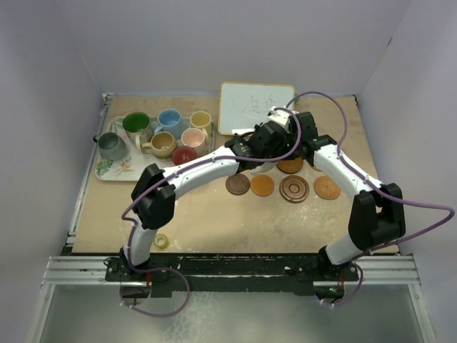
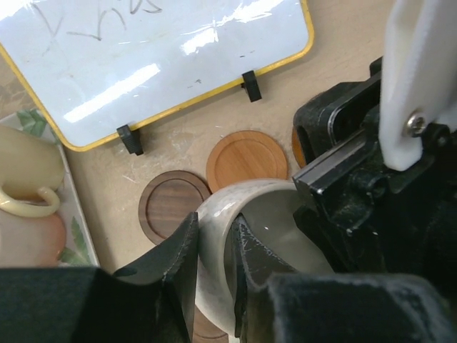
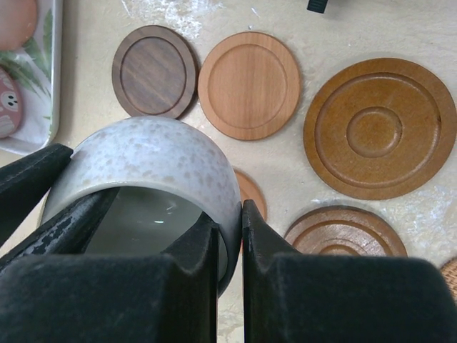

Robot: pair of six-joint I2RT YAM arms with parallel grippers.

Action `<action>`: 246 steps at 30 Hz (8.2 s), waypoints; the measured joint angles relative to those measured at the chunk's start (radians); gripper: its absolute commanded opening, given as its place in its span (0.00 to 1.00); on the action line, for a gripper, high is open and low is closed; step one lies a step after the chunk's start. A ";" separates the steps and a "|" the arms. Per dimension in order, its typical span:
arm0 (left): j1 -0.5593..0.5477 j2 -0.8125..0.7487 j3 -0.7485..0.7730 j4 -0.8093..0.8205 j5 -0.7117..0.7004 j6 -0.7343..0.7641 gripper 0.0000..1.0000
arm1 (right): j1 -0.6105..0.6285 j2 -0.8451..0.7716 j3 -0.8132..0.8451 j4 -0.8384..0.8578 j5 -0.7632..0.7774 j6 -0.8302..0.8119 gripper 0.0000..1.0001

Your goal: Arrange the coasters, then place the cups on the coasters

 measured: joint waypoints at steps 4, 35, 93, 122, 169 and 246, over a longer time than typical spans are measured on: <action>0.007 -0.016 -0.010 0.020 0.051 0.001 0.29 | -0.005 -0.005 0.000 -0.014 0.007 -0.006 0.00; 0.240 -0.433 -0.265 -0.039 0.500 0.237 0.74 | -0.405 0.103 0.204 -0.182 0.160 -0.377 0.00; 0.280 -0.547 -0.385 -0.099 0.580 0.306 0.77 | -0.442 0.402 0.354 -0.218 0.277 -0.540 0.15; 0.293 -0.613 -0.414 -0.107 0.582 0.307 0.78 | -0.444 0.301 0.343 -0.238 0.253 -0.515 0.53; 1.451 0.017 0.168 -0.496 1.020 0.926 0.74 | -0.425 -0.354 0.156 -0.443 -0.411 -0.523 0.66; 1.372 0.145 0.158 -0.690 0.919 1.265 0.39 | -0.425 -0.319 0.121 -0.401 -0.430 -0.503 0.65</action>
